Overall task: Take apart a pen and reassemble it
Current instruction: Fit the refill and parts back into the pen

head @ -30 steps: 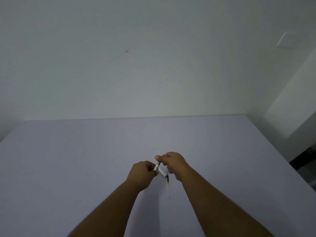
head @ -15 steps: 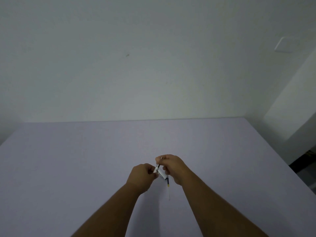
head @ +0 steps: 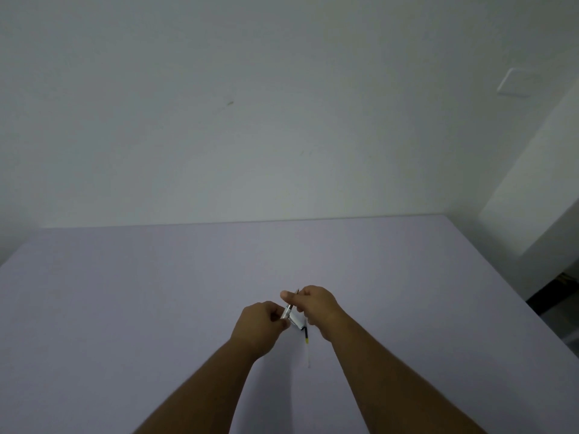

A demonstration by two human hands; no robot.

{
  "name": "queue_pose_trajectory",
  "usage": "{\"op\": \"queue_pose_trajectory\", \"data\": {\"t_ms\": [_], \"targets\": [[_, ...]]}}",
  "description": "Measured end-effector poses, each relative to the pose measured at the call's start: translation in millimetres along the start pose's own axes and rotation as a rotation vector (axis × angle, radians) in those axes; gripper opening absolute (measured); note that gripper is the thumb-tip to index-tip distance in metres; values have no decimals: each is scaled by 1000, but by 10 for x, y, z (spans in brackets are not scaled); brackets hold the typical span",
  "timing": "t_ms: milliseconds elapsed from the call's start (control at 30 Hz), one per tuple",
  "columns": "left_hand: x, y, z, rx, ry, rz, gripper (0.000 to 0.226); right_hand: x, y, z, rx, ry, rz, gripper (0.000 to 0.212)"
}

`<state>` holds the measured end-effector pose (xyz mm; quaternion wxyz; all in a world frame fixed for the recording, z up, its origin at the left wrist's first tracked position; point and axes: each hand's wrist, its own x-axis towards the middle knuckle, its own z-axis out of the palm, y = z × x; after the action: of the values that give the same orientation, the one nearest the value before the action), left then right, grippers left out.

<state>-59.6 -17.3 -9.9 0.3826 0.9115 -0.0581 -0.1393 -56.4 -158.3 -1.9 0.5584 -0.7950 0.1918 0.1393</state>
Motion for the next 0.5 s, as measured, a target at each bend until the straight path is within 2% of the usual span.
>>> {"op": "queue_pose_trajectory", "data": {"t_ms": [133, 300, 433, 500], "targets": [[8, 6, -10, 3, -2, -5, 16, -26, 15, -53, 185, -92, -18, 13], [19, 3, 0, -17, -24, -19, 13, -12, 22, -46, 49, -48, -9, 29], [27, 4, 5, 1, -15, -16, 14, -1, 43, -63, 171, -98, -32, 10], [28, -5, 20, 21, -5, -5, 15, 13, 49, -60, 146, -74, -27, 10]]}}
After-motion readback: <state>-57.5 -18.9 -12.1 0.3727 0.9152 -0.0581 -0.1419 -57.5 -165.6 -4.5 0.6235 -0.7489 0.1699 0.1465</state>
